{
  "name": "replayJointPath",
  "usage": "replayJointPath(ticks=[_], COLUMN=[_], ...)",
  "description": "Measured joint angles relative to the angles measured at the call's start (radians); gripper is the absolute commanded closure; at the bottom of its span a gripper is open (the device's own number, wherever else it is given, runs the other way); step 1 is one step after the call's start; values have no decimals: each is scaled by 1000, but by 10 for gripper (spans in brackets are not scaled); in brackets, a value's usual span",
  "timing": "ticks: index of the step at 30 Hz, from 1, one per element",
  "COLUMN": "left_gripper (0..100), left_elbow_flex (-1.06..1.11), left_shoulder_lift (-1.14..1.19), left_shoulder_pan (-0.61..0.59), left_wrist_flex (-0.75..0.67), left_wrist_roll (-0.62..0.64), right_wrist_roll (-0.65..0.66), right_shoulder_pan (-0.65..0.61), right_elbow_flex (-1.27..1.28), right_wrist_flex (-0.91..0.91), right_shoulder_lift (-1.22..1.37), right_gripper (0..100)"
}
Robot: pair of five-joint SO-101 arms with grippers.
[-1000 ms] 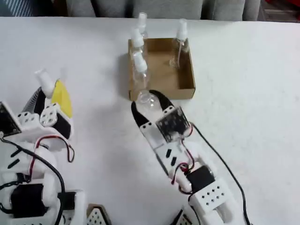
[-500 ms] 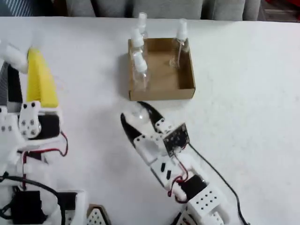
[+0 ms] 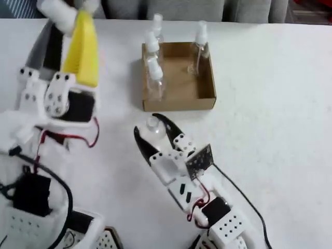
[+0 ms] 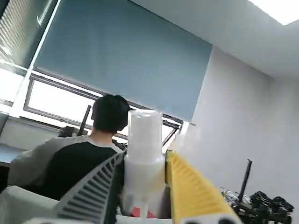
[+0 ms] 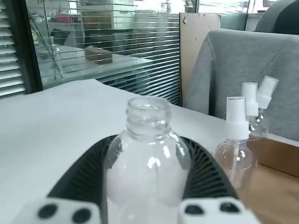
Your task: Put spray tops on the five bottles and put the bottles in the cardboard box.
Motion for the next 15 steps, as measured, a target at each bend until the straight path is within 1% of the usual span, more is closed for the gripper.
replayJointPath(ticks=[4,8,12,15], left_gripper=[979,979,979,979], left_elbow_flex=[-44,-37,52,150], left_shoulder_lift=[75,98,97,55], left_shoulder_pan=[69,120,152,153], left_wrist_flex=[-2,-20,-69,-103], left_wrist_roll=[58,66,69,74], right_wrist_roll=[0,0,0,-31], right_shoulder_pan=[0,0,0,-21], right_elbow_flex=[0,0,0,0], right_wrist_flex=[92,186,272,324], right_shoulder_lift=[-84,-178,-264,-304], right_gripper=[982,982,982,982])
